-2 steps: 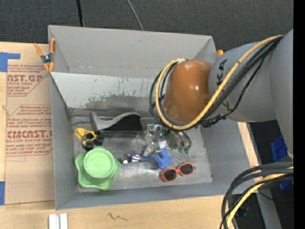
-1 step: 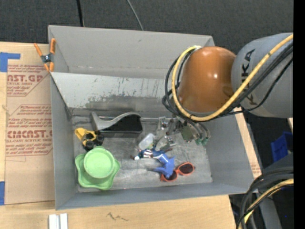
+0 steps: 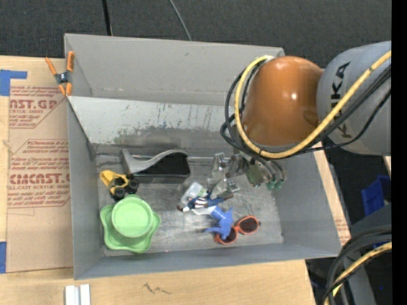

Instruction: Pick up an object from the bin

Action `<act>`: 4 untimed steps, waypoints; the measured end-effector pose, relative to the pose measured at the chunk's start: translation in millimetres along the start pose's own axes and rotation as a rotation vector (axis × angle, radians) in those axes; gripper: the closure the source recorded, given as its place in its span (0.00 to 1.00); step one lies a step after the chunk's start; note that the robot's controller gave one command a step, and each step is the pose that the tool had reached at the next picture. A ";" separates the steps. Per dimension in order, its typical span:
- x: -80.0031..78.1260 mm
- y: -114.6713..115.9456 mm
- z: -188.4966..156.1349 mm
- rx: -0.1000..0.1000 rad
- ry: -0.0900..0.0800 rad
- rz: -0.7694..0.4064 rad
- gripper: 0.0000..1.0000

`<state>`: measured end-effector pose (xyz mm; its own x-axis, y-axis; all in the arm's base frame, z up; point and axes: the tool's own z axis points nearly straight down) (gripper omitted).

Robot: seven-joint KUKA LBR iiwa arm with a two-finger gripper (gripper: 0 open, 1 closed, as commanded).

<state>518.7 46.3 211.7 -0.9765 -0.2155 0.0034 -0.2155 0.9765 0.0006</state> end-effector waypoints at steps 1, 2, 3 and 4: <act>-31.5 9.1 83.0 -0.002 0.001 -0.313 0.00; -32.5 8.5 78.6 0.000 -0.005 -0.311 0.00; -18.8 9.4 92.3 0.003 -0.015 -0.358 0.00; 12.1 12.2 124.5 -0.001 -0.004 -0.428 0.00</act>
Offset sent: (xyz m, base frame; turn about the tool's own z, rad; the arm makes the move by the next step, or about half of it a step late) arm 0.0000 0.0000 0.0000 0.0000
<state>503.8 55.6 87.3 -0.7990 -0.6013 -0.0011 -0.6013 0.7990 0.0020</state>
